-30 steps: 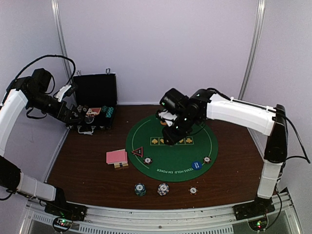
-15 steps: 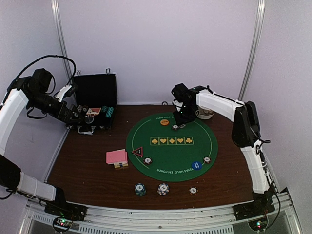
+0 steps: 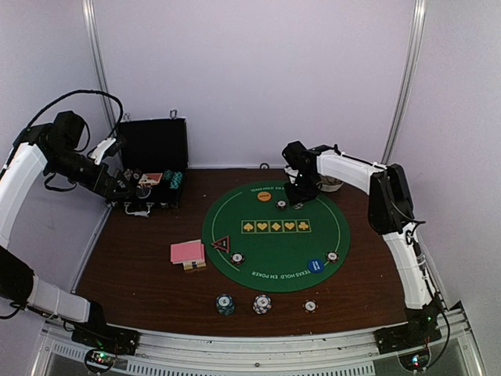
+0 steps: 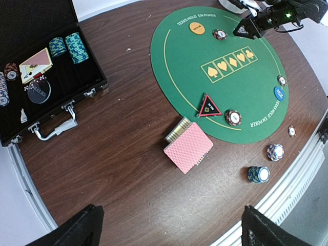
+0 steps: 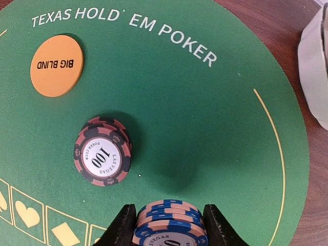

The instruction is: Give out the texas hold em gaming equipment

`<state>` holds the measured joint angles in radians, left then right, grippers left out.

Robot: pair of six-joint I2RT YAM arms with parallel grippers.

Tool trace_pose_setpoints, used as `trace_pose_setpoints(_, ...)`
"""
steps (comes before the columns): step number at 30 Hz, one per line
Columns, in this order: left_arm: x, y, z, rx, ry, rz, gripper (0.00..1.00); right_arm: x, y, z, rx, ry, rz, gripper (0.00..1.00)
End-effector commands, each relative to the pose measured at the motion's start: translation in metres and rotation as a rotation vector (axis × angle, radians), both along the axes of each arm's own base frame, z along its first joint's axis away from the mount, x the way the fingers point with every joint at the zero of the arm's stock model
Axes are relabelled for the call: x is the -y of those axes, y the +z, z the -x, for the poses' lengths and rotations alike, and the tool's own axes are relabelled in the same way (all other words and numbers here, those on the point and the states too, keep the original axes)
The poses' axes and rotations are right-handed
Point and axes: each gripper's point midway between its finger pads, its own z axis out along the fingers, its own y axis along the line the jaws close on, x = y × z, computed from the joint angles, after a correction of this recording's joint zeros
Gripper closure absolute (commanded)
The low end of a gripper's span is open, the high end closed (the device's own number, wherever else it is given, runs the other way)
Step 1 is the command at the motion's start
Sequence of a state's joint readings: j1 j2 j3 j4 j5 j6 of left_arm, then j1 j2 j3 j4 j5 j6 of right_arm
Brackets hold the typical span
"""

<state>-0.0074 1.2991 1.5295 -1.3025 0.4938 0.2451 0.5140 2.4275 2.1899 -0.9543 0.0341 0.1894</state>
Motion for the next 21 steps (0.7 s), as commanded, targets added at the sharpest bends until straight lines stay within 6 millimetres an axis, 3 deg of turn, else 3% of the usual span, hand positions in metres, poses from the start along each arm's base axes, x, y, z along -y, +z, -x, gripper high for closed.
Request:
trace_pose_setpoints(1,-0.002,0.000,-0.009,0.041,0.002,-0.020,0.02,0.003,-0.024,-0.003,-0.027,-0.019,-0.007,0.96)
trace_pose_setpoints(5,-0.003,0.000,-0.013,0.042,0.011,-0.022,0.03,0.007,-0.034,0.003,-0.048,-0.027,-0.009,0.83)
trace_pose_setpoints(9,-0.003,-0.001,-0.013,0.039,0.016,-0.016,0.02,0.007,-0.032,0.004,-0.044,-0.032,-0.020,0.52)
trace_pose_setpoints(14,-0.003,0.001,-0.014,0.040,0.026,-0.014,0.02,0.005,-0.006,0.003,-0.002,-0.035,-0.047,0.28)
trace_pose_setpoints(21,-0.006,0.002,-0.014,0.048,0.037,-0.030,0.03,-0.003,0.040,0.016,0.049,-0.012,-0.077,0.11)
